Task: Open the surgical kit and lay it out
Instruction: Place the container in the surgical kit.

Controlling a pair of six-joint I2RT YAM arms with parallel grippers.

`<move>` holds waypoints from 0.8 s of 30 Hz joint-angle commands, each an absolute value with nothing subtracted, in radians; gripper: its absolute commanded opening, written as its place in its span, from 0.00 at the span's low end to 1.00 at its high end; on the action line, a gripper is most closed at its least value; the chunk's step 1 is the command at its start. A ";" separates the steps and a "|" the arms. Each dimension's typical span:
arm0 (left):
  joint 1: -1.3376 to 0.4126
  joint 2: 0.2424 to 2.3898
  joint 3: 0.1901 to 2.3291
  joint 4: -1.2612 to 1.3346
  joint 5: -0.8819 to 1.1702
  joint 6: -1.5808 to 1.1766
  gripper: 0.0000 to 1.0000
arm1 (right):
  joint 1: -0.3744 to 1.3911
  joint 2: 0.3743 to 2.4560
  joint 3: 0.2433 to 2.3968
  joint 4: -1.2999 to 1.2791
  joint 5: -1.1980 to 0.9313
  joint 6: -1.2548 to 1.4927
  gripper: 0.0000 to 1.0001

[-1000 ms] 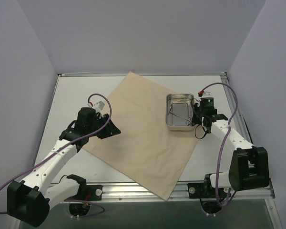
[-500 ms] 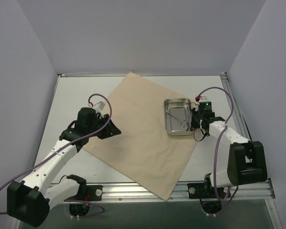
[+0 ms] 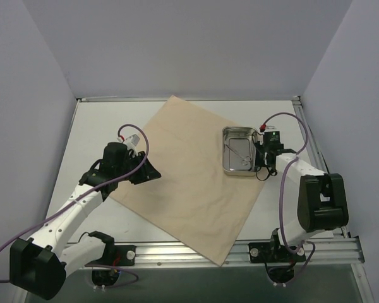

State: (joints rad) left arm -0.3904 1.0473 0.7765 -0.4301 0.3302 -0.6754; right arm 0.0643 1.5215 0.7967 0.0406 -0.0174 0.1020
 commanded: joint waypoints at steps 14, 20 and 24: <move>-0.394 1.046 0.798 -0.402 0.354 -0.660 0.42 | 0.048 1.525 0.854 -0.035 0.098 0.112 0.40; -0.394 1.031 0.796 -0.416 0.361 -0.661 0.43 | 0.064 1.496 0.914 -0.109 0.178 0.156 0.50; -0.394 1.046 0.805 -0.403 0.357 -0.663 0.46 | 0.118 1.467 0.997 -0.158 0.248 0.178 0.58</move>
State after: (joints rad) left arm -0.3904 1.0473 0.7765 -0.4313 0.3431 -0.6712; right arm 0.0788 1.5372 0.9077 -0.1017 0.1539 0.1432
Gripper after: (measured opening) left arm 0.448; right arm 0.575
